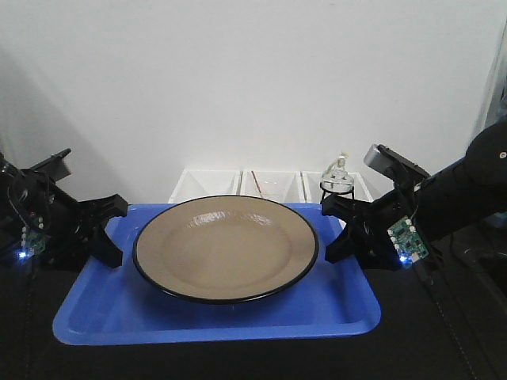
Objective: Place disk in tray to left cabinet
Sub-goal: 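Grasp the tray edges with both grippers and lift it, then hold the tray level with both grippers while driving to the cabinet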
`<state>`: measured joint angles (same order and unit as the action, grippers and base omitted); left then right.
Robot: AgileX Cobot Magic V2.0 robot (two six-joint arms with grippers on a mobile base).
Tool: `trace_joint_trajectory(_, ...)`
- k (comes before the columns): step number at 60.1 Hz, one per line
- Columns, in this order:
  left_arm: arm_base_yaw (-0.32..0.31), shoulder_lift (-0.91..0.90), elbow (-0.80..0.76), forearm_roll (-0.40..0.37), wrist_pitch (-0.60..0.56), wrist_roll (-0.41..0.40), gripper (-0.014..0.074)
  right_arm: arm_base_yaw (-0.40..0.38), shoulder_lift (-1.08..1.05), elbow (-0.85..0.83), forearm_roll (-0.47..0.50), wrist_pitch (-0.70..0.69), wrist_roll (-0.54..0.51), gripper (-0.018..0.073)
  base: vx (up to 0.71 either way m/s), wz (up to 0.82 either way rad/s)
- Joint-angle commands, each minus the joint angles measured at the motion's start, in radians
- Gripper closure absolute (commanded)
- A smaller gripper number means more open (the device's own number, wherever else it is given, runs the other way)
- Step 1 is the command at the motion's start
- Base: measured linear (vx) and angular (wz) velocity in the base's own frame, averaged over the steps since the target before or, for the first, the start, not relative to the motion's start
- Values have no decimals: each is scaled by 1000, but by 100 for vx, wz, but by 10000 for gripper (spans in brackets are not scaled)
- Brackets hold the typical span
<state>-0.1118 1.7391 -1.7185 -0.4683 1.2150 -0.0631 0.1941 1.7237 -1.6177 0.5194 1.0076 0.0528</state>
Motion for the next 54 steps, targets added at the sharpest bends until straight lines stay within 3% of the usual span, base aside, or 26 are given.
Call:
trace_joint_trajectory(1,-35,-59,-38,-224,-7,-10,597,26,-59,-35,215,-48,-17,561,0,0)
trace_joint_trajectory(54,-35,-59,-38,-224,-7,-10,597,26,-59,-35,215,-48,-17,561,0,0)
